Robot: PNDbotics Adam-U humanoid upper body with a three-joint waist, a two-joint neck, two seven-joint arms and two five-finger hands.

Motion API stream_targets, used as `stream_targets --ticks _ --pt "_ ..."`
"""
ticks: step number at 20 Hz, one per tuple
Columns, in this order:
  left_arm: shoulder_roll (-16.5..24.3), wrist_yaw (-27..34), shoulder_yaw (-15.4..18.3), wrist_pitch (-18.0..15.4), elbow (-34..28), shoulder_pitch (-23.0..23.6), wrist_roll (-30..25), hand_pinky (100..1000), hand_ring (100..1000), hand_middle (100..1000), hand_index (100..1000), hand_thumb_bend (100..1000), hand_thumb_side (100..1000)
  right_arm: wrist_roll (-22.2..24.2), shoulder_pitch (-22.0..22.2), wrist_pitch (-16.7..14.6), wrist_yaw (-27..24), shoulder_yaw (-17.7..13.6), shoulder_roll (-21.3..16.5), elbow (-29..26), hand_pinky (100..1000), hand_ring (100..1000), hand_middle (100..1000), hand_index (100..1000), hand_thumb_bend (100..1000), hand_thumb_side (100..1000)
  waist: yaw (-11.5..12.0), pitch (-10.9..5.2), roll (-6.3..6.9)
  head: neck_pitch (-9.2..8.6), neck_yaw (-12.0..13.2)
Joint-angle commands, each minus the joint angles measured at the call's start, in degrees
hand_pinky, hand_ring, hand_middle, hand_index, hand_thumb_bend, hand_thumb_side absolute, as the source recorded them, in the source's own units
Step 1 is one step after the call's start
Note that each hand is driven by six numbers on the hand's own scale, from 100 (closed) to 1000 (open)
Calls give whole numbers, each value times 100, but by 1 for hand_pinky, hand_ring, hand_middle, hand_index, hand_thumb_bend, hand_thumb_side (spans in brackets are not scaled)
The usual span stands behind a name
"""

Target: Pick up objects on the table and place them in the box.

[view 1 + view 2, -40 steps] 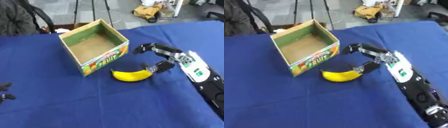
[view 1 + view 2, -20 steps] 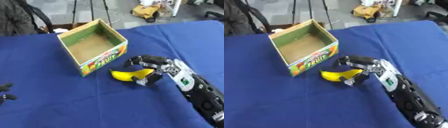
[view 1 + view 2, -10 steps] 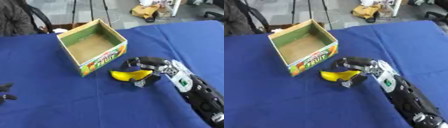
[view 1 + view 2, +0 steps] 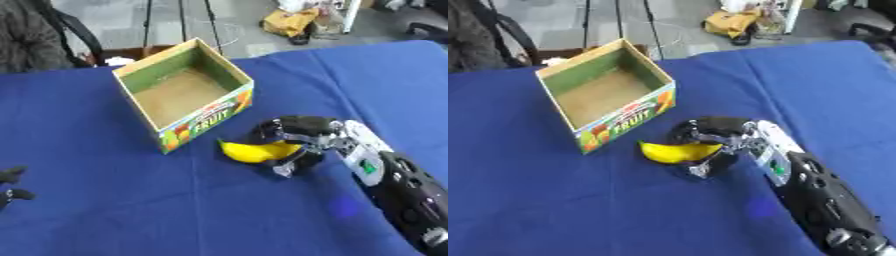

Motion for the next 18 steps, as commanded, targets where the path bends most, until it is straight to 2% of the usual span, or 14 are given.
stream_targets --ticks 1,8,18 --pt "58 -16 -5 -4 -70 -23 -9 489 762 484 551 255 1000 883 -72 -1168 353 -74 -43 58 827 810 812 860 100 335 2 -88 -5 -12 -6" --pt "60 -15 -6 -13 -70 -18 -16 489 762 484 551 254 1000 472 -67 -1168 721 -38 -21 163 795 779 778 839 100 287 -2 -90 6 -7 -9" --pt "69 -4 -9 -15 -68 -22 -22 490 762 484 551 255 1000 324 -68 -1168 817 -9 -5 210 758 730 720 791 100 270 0 -103 4 -11 -32"
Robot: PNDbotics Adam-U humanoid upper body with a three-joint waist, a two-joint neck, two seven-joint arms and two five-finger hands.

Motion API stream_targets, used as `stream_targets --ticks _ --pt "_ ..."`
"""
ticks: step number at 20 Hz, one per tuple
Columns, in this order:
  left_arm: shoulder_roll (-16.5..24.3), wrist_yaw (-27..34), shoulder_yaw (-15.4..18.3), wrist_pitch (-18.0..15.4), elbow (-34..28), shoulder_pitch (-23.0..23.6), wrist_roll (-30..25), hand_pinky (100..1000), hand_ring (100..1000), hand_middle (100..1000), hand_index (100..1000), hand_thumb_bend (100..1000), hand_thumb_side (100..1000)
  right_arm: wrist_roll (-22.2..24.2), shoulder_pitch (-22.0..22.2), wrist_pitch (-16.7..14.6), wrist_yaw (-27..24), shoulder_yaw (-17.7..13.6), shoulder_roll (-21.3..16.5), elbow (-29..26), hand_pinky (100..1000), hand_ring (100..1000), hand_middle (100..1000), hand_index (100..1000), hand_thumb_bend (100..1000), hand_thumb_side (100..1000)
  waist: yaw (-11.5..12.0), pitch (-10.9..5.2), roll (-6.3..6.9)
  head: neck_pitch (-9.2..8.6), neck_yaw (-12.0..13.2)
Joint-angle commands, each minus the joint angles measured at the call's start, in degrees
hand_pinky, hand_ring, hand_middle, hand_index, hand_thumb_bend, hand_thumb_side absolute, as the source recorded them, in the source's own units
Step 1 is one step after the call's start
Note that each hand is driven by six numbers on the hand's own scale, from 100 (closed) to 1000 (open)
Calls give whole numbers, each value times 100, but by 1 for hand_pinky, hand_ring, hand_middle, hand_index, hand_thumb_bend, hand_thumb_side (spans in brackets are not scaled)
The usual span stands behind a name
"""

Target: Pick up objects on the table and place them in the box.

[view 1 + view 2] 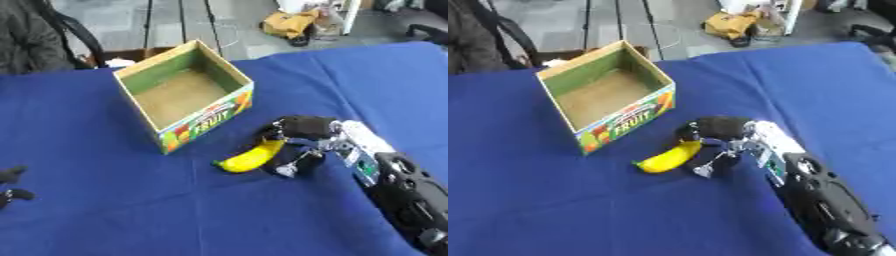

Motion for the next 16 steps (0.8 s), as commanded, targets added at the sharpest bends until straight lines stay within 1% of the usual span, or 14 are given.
stream_targets --ticks 1,10,12,13,16 --pt "70 -3 -9 -13 -68 -26 -21 490 762 484 551 255 1000 734 -26 -751 132 20 -62 71 756 727 717 787 100 269 -2 -67 -1 -14 -25" --pt "75 -6 -10 -2 -65 -27 -21 490 763 483 551 255 1000 711 -42 -751 -18 8 -82 6 743 716 704 769 100 257 -18 -80 -13 -20 -27" --pt "77 -3 -9 -3 -66 -25 -20 491 762 483 551 255 1000 708 -47 -751 -78 -3 -96 -16 732 708 693 752 100 254 -17 -85 -13 -18 -29" --pt "77 -2 -9 -3 -65 -22 -20 491 763 483 551 255 1000 706 -49 -751 -106 -10 -102 -25 716 692 674 729 100 255 -17 -88 -14 -17 -29" --pt "77 0 -8 -1 -65 -21 -19 491 763 483 551 256 1000 694 -50 -751 -182 -26 -118 -52 702 675 655 715 100 247 -19 -92 -16 -21 -28"
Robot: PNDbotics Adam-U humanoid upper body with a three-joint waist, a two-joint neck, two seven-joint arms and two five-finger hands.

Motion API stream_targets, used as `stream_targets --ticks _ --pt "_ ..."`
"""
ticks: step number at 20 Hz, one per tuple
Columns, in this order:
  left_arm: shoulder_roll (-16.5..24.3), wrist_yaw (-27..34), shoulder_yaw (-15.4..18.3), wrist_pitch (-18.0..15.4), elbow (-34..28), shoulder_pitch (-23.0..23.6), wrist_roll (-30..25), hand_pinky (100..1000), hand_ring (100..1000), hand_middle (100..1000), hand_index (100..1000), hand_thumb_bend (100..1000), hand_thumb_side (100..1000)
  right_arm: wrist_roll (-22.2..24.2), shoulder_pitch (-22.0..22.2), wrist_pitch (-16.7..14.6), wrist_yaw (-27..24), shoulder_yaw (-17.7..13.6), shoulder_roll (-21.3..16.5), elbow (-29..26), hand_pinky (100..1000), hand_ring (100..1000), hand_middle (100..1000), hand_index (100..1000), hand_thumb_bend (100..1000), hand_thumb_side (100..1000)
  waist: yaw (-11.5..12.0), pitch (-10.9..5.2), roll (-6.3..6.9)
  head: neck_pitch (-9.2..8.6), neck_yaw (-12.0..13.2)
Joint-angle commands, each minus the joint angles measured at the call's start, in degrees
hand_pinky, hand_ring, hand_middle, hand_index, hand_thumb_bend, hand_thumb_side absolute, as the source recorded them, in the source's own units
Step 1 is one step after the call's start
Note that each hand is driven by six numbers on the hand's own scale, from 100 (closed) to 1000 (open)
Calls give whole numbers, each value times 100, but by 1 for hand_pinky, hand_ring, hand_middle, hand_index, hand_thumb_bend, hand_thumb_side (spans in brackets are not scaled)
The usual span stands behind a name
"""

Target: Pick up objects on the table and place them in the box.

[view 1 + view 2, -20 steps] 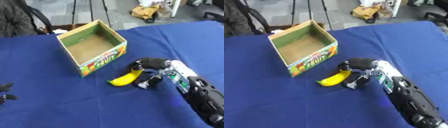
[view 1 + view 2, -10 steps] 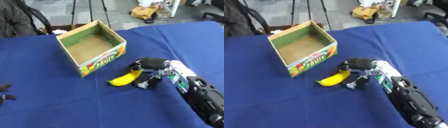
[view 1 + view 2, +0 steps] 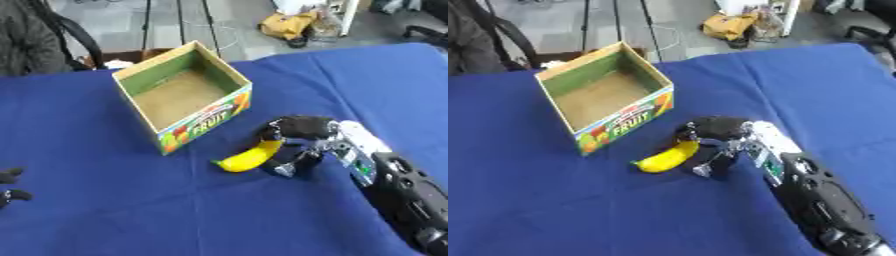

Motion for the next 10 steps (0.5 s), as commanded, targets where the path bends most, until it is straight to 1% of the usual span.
stream_targets --ticks 1,10 --pt "77 0 -9 -3 -65 -21 -18 491 763 483 551 255 1000 718 -35 -722 -72 -34 -152 -43 697 668 646 708 100 243 -14 -73 -8 -22 -11" --pt "83 -4 -5 1 -60 -7 -15 491 763 483 551 256 1000 708 -74 -722 -414 -122 -273 -160 693 669 647 708 100 229 -14 -95 -21 -18 -3"
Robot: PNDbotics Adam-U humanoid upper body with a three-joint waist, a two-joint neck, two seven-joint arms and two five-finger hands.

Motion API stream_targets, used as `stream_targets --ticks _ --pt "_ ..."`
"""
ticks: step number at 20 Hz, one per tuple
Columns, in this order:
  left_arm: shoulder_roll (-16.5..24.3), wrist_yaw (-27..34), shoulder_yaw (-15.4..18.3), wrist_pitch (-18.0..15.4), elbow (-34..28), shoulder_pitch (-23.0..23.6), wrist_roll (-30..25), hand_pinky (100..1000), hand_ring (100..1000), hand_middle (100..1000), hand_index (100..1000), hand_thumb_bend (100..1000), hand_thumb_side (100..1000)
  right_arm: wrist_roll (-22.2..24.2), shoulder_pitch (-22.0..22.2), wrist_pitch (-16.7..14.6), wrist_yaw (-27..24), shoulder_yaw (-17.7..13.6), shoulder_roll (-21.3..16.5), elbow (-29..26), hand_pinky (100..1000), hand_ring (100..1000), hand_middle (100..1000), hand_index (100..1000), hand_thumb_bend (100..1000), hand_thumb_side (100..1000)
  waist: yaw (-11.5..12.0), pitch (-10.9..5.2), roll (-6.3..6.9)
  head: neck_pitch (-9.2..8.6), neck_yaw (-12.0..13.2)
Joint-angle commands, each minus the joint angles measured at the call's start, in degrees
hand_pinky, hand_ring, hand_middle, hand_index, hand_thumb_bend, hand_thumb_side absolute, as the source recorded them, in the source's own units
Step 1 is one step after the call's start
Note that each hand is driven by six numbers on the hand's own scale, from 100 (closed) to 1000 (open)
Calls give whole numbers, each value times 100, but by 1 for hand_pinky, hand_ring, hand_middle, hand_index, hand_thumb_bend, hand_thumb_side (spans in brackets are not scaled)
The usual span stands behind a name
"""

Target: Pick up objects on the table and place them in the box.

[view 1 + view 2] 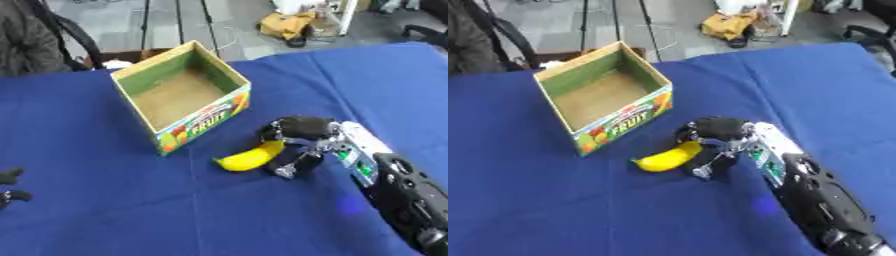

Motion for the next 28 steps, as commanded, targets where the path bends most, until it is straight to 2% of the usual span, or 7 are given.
stream_targets --ticks 1,9,17,21,28 --pt "85 -4 -4 2 -61 -26 -15 491 763 483 551 256 1000 717 -110 -718 -200 -105 -231 -159 694 670 647 708 100 228 7 -99 -23 -17 0" --pt "97 0 -4 18 -62 -32 -12 491 763 483 551 258 1000 728 -218 -694 -584 -260 -455 -204 693 670 647 709 100 220 14 -114 -57 -42 8" --pt "101 5 -34 31 -63 -51 -38 491 763 483 551 258 1000 650 -375 -513 -945 -452 -734 -244 693 671 648 710 100 212 124 -104 -82 -106 -9" --pt "104 24 -110 37 -66 -103 -104 491 763 482 550 257 1000 538 -502 -400 -1089 -581 -915 -233 695 673 651 712 100 207 309 -73 -97 -178 -88" --pt "114 126 -370 74 -69 -270 -341 492 761 482 551 259 1000 291 -673 -278 -1186 -731 -1206 -128 701 676 655 715 100 204 872 -57 -153 -390 -314"
